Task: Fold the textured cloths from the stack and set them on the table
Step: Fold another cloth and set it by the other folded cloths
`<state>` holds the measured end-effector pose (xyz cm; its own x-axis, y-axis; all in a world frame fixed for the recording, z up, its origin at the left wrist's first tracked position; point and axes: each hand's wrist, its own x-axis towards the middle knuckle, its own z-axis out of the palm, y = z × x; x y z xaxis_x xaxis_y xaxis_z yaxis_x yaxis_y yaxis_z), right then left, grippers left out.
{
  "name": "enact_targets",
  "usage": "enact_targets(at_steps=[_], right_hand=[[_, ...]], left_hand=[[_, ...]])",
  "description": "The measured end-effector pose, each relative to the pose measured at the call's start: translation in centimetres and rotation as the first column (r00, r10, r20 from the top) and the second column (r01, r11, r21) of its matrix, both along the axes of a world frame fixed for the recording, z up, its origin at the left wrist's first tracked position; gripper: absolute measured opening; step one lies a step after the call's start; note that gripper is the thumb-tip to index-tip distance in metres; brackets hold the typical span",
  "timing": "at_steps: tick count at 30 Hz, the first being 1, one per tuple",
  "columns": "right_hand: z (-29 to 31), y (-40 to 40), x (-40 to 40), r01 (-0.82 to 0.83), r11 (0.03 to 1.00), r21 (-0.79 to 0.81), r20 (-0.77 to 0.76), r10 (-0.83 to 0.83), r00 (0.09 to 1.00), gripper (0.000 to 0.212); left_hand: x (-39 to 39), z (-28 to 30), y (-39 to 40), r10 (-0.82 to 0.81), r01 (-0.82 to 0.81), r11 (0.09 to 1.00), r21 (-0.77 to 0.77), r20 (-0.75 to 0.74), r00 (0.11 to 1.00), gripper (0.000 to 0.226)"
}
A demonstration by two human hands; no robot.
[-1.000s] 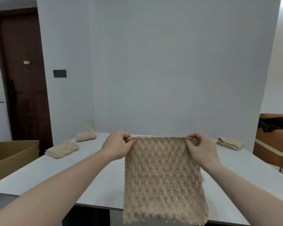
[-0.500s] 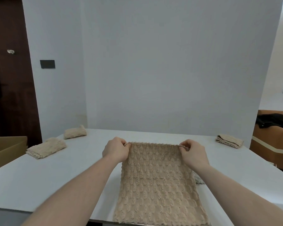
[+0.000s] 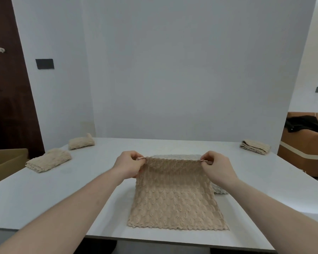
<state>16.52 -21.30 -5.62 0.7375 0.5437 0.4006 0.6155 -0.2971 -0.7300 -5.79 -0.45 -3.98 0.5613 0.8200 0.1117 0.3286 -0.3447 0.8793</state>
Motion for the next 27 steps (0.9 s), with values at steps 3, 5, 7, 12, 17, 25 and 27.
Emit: enact_targets(at_steps=[3,5,7,12,17,25,27], right_hand=[[0.0,-1.9,-1.2,-0.035,0.999,-0.032,0.03,0.036,0.999,0.019],[-0.1,-3.3,-2.1,-0.049,0.998,-0.046,0.031,0.05,0.998,0.02],[-0.2,-4.6,-2.9,-0.06,0.997,-0.058,0.032,0.061,0.998,0.02],[-1.2,-7.0,-4.5,-0.104,0.991,-0.089,0.06,0.109,0.992,0.02],[-2.7,-8.7,-5.8,-0.151,0.975,-0.166,0.165,0.179,0.97,0.021],[-5.5,-10.6,-6.4,-0.18,0.95,-0.255,0.184,0.23,0.956,0.016],[-5.9,-11.0,-6.5,-0.179,0.947,-0.267,0.179,0.231,0.956,0.014]], left_hand=[[-1.8,-0.1,-1.3,-0.045,0.045,0.999,0.006,-0.015,0.999,0.008],[-3.1,-0.4,-2.3,-0.071,0.072,0.997,0.021,-0.032,0.997,0.008],[-4.4,-0.9,-3.3,-0.085,0.088,0.995,0.046,-0.051,0.995,0.009],[-7.0,-2.1,-5.4,-0.11,0.124,0.983,0.136,-0.105,0.988,0.011],[-8.8,-3.7,-6.6,-0.115,0.166,0.953,0.253,-0.206,0.972,0.009],[-10.3,-5.8,-8.3,-0.098,0.222,0.915,0.336,-0.349,0.932,0.013],[-10.5,-6.0,-8.4,-0.094,0.229,0.914,0.336,-0.373,0.923,0.012]])
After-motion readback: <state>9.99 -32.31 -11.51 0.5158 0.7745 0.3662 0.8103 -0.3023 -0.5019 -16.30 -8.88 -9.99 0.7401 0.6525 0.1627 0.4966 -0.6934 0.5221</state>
